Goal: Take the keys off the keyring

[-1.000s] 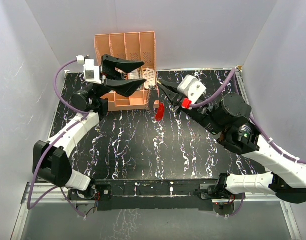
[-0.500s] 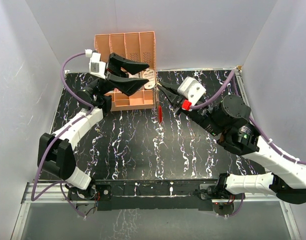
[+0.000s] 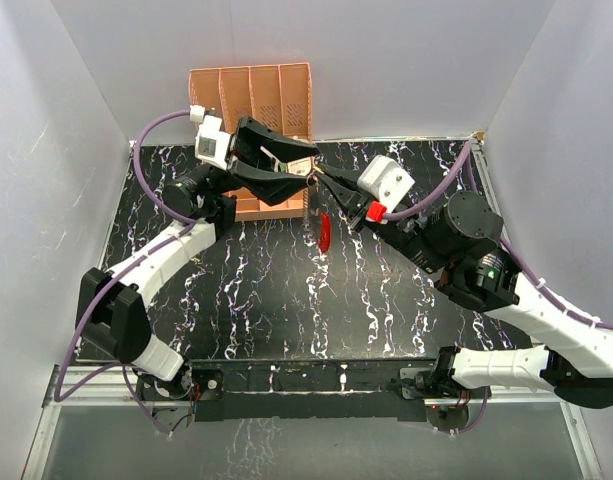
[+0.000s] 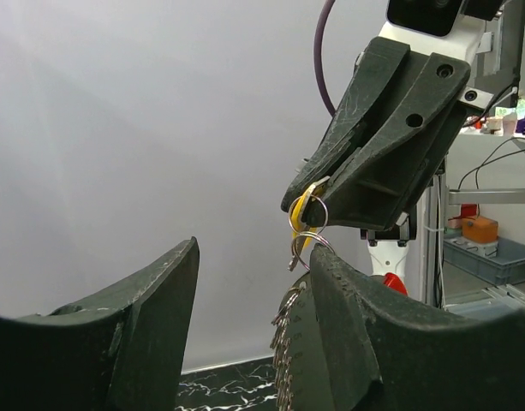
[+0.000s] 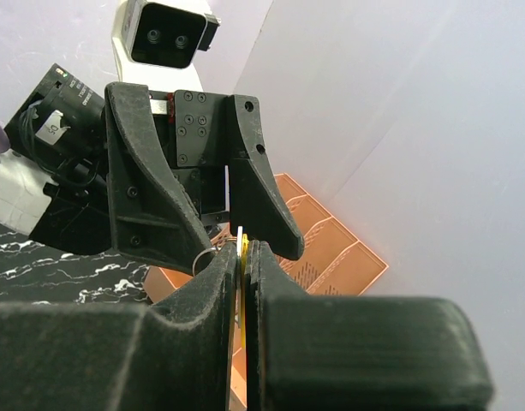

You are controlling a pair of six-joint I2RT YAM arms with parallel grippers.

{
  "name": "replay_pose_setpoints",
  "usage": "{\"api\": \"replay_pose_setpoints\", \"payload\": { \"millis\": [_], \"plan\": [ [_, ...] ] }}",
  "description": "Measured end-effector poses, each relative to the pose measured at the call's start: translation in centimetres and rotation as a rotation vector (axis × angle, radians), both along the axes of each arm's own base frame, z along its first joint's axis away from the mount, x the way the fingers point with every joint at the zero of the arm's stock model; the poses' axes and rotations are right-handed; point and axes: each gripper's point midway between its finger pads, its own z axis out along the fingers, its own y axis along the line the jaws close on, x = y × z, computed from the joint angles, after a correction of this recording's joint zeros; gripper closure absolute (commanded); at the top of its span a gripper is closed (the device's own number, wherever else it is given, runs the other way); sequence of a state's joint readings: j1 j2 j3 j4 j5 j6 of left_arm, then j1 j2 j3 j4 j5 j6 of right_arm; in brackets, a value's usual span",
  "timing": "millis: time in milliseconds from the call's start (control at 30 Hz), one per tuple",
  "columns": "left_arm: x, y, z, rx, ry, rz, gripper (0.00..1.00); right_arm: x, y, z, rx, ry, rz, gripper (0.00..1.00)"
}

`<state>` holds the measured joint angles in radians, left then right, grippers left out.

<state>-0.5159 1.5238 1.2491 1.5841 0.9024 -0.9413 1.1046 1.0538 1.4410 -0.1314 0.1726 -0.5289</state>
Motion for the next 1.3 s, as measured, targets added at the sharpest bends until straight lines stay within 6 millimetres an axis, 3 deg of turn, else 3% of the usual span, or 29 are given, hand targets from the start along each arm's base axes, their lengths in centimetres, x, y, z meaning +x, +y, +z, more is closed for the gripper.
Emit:
{"api": "replay_pose_setpoints", "payload": {
  "millis": [333,933,1133,1300],
  "plan": [
    [-1.4,-0.9,0.6,0.001,-0.031,0.003,0.49,-0.2,-0.5,0.0,0.009,0.002,-0.005,1.0],
    [-1.1,-1.7,0.1,0.044,-0.026,0.054,0.64,0.5,-0.9,-0.5,-0.013,-0.007,-0.051,1.0],
    [-0.9,-1.7,-0.1,0.041,-0.023,0.082,0.64,0.5,-1.0,-0.4,-0.022,-0.023,-0.057,1.0],
    [-0.6,-1.8,-0.4,0.041,-0.014,0.093,0.78,0.6,-1.0,-0.3,-0.032,-0.038,-0.061,1.0]
  ]
}}
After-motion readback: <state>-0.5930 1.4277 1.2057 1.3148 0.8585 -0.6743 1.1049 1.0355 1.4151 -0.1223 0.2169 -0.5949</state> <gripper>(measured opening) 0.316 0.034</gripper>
